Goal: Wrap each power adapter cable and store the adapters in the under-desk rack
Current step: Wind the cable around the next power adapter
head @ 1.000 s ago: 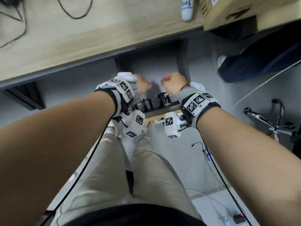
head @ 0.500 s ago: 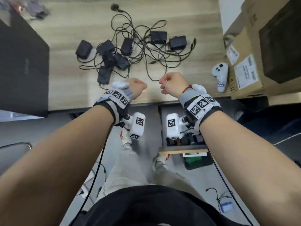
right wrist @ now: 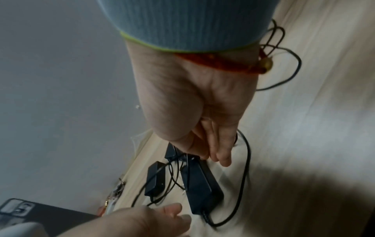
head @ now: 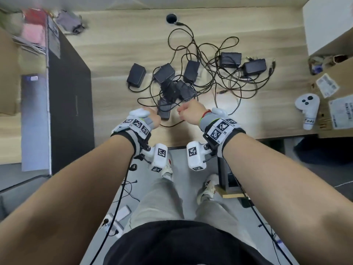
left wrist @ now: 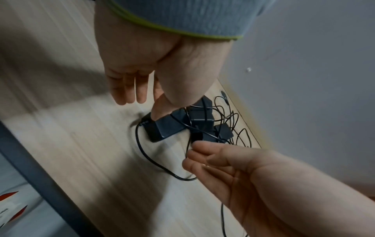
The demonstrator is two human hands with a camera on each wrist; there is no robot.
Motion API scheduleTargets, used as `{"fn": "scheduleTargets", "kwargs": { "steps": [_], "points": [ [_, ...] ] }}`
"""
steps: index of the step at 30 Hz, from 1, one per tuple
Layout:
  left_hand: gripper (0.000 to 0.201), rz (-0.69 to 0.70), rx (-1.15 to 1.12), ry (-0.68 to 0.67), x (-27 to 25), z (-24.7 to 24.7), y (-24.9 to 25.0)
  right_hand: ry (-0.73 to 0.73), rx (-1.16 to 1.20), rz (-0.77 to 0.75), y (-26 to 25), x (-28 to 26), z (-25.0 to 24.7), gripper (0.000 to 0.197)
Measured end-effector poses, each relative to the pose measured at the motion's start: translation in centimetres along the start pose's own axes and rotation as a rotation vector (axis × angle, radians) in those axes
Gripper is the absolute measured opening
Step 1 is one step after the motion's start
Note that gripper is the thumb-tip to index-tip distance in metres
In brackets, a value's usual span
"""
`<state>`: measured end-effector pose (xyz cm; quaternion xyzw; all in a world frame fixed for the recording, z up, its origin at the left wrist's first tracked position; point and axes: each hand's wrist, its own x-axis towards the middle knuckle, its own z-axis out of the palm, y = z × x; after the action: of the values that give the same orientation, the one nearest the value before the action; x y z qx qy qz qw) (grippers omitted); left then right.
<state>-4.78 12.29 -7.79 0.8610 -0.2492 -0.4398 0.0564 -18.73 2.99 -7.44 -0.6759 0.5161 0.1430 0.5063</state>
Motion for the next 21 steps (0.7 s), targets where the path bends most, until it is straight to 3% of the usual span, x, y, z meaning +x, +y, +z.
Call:
{"fn": "scheduleTargets", "kwargs": {
  "steps": [6,10,12,16,19,21],
  "points": [
    [0.045,0.017,-0.073,-0.175,3.1,-1.2,-0.2,-0.007,-0.057,0.083,-2.3,2.4,2.8,0.019],
    [0.042,-0.066,-0.251,-0.333,4.3,-0.9,-0.2,-0.015,0.002,0.123,-2.0,3.4,4.0,0.016],
    [0.032,-0.132,-0.301,-0.333,3.6,-1.0,0.0,-0.047,0.061,0.124,-1.6,3.3,4.1,0.026],
    [0.042,-0.193,-0.318,-0.325,2.3,-1.4,-0.2,-0.026,0.304,0.184,-2.2,1.1,2.5,0.024],
    [0.039,-0.251,-0.469,-0.401,1.4,-1.8,-0.2,-0.058,0.319,0.178,-2.5,0.1,1.5,0.017],
    [0.037,-0.239,-0.537,-0.414,0.0,-2.3,0.1,-0.158,0.186,0.139,-2.9,-0.9,0.6,0.007]
  ]
}}
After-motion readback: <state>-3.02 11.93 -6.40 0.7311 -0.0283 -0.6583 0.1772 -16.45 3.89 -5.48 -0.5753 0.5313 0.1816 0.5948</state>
